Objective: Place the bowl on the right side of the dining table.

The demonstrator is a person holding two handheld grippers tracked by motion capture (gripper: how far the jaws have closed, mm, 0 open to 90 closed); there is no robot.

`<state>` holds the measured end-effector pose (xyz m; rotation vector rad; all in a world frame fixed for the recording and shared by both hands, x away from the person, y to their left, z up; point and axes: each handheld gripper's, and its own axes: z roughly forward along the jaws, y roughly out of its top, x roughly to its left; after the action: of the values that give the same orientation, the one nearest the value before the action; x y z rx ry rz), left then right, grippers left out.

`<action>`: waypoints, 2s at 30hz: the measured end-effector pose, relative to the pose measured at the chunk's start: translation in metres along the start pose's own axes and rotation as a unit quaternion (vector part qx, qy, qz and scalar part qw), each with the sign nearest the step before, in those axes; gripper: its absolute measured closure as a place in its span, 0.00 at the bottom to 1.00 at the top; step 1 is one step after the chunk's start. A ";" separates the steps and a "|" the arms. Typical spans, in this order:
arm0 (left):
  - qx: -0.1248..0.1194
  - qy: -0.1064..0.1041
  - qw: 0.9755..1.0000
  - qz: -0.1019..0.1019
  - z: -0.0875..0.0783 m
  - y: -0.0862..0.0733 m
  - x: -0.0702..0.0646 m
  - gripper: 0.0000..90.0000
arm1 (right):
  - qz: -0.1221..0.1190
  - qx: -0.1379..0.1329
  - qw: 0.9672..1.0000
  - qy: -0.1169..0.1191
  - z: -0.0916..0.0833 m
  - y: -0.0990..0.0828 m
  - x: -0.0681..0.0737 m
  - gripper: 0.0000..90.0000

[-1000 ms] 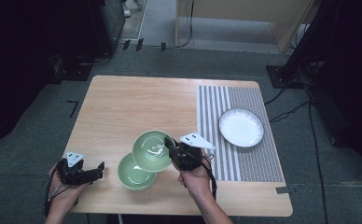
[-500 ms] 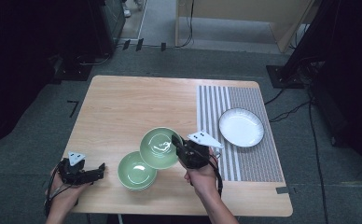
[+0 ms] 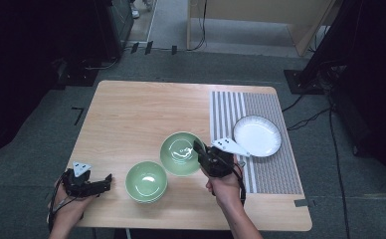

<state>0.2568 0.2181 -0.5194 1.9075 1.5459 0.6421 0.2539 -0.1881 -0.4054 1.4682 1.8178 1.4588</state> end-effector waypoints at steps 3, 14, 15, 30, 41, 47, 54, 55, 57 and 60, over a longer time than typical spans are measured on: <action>0.000 0.000 1.000 0.001 0.000 0.000 0.000 0.00 | 0.003 -0.003 1.000 -0.006 -0.003 0.002 -0.006 0.93; 0.001 0.000 1.000 0.001 0.000 0.000 0.000 0.00 | 0.011 -0.009 0.999 -0.031 -0.010 0.007 -0.027 0.93; 0.000 0.000 1.000 0.001 0.000 0.000 0.000 0.00 | 0.010 -0.010 0.999 -0.033 -0.011 0.007 -0.029 0.93; 0.000 0.000 1.000 0.001 0.000 0.000 0.000 0.00 | 0.026 -0.020 0.997 -0.067 -0.021 0.014 -0.058 0.93; 0.001 0.000 1.000 0.001 0.000 0.000 0.000 0.00 | 0.035 -0.024 0.995 -0.091 -0.025 0.018 -0.078 0.93; 0.001 0.000 1.000 0.001 0.000 0.000 0.000 0.00 | 0.040 -0.025 0.994 -0.103 -0.027 0.020 -0.089 0.93; 0.001 0.000 1.000 0.001 0.000 0.000 0.000 0.00 | 0.051 -0.025 0.991 -0.122 -0.027 0.021 -0.104 0.93; 0.001 0.000 1.000 0.001 0.000 0.000 0.000 0.00 | 0.052 -0.024 0.991 -0.125 -0.027 0.021 -0.106 0.93; 0.001 0.000 1.000 0.001 0.000 0.000 0.000 0.00 | 0.053 -0.024 0.990 -0.129 -0.027 0.021 -0.110 0.93; 0.001 0.000 1.000 0.001 0.000 0.000 0.000 0.00 | 0.058 -0.026 0.989 -0.137 -0.027 0.021 -0.117 0.93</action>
<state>0.2568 0.2182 -0.5194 1.9102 1.5448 0.6419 0.2869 -0.3054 -0.4112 1.6787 1.5436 1.2720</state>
